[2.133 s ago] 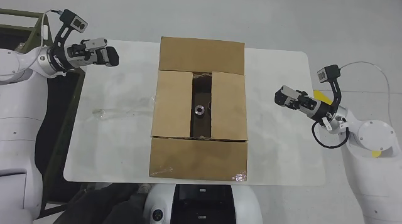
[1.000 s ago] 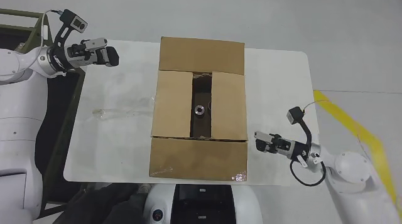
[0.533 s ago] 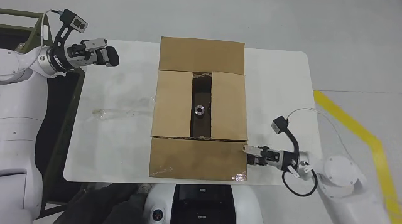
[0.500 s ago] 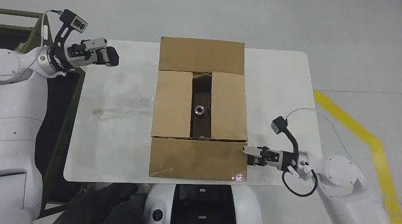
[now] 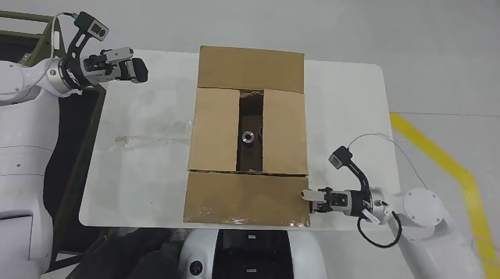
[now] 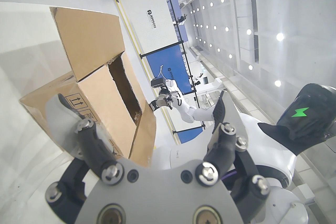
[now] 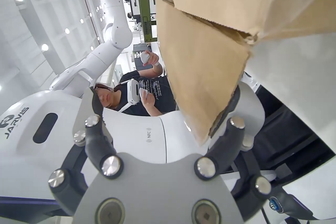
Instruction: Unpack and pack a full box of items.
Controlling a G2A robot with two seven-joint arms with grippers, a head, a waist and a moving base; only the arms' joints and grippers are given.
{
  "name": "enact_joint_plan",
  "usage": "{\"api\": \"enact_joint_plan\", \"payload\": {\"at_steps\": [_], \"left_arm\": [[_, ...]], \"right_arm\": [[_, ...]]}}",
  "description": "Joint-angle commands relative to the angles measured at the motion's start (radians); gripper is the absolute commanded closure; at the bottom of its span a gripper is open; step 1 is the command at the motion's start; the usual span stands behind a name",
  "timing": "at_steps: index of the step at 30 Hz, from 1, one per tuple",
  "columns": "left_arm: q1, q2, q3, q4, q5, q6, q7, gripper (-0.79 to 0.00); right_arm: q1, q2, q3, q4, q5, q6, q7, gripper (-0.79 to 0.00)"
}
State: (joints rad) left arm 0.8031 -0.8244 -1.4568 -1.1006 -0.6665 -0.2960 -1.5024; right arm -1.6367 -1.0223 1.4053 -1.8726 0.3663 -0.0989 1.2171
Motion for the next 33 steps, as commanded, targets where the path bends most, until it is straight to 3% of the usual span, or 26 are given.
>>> {"api": "enact_joint_plan", "payload": {"at_steps": [1, 13, 33], "left_arm": [[0.000, 0.000, 0.000, 0.000, 0.000, 0.000, 0.000, -0.785], [0.000, 0.000, 0.000, 0.000, 0.000, 0.000, 0.000, -0.785], [0.000, 0.000, 0.000, 0.000, 0.000, 0.000, 0.000, -0.785]], "right_arm": [[0.000, 0.001, 0.003, -0.003, 0.007, -0.003, -0.003, -0.785], [0.036, 0.006, 0.002, -0.006, 0.099, -0.015, 0.024, -0.785], [0.206, -0.006, -0.066, 0.136, 0.218, -0.021, -0.022, -0.785]]}}
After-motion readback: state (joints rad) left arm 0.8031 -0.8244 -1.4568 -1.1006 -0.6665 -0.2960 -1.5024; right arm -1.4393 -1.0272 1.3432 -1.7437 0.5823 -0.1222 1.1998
